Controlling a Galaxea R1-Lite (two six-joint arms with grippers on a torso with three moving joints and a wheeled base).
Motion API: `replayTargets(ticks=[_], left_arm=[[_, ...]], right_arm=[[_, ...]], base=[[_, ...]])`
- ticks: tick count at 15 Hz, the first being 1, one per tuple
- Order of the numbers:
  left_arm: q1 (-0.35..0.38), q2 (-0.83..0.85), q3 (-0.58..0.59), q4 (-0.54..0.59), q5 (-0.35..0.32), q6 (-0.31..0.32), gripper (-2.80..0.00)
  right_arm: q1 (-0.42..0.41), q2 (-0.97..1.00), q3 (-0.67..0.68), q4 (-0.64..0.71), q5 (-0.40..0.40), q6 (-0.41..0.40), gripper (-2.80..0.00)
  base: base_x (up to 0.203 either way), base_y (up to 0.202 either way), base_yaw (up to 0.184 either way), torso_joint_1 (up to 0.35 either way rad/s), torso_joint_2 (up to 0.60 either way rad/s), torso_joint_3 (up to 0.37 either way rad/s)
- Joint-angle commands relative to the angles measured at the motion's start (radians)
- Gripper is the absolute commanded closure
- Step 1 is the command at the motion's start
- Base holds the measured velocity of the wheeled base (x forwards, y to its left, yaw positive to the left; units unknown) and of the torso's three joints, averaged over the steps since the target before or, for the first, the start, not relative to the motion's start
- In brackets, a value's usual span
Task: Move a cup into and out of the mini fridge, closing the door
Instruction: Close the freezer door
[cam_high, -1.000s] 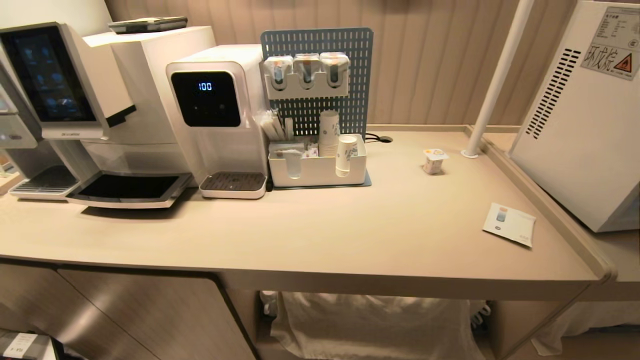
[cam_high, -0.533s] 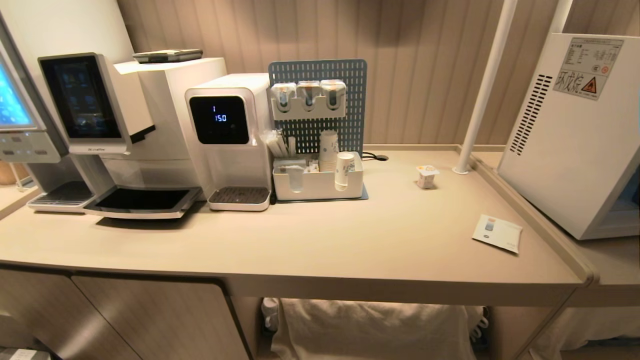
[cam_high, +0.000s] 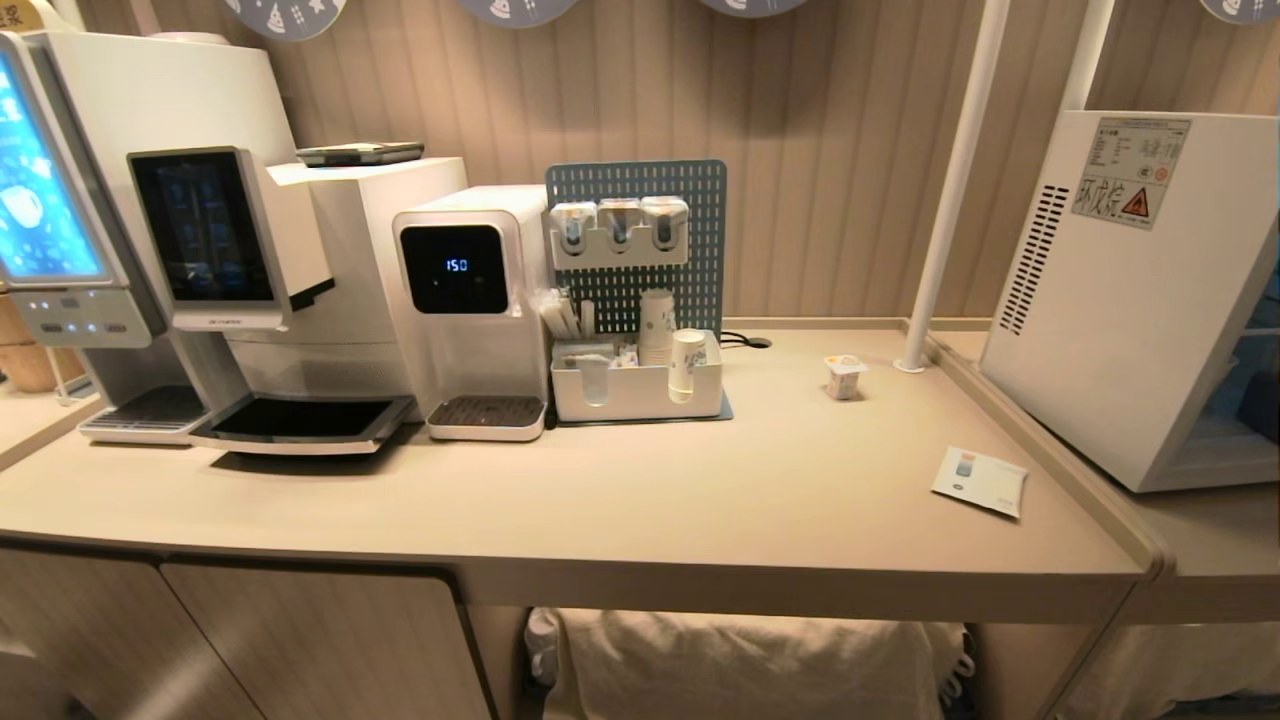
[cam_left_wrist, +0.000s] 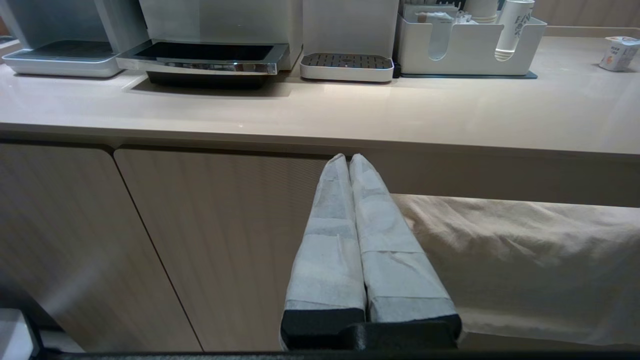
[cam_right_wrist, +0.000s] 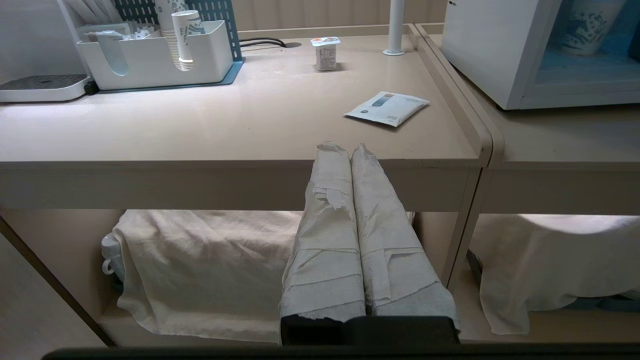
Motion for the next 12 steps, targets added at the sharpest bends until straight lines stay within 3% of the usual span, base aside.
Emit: replayTargets(ticks=[1,9,12], left_arm=[[0.000,0.002,0.002,0.000,0.000,0.000,0.00],[0.000,0.001,0.002,0.000,0.001,0.000,0.00],[0.000,0.002,0.002,0.000,0.000,0.000,0.00]], right_arm=[[0.000,0.000,0.002,0.000,0.000,-0.001,0.00],[0.000,0.000,0.002,0.000,0.000,-0.001,0.00],[0.000,0.000,0.002,0.000,0.000,-0.001,0.00]], base=[[0.000,0.000,0.000,0.000,0.00,0.000],[0.000,0.000,0.000,0.000,0.00,0.000],[0.001,-0.161,0.003,0.004,0.00,0.004]])
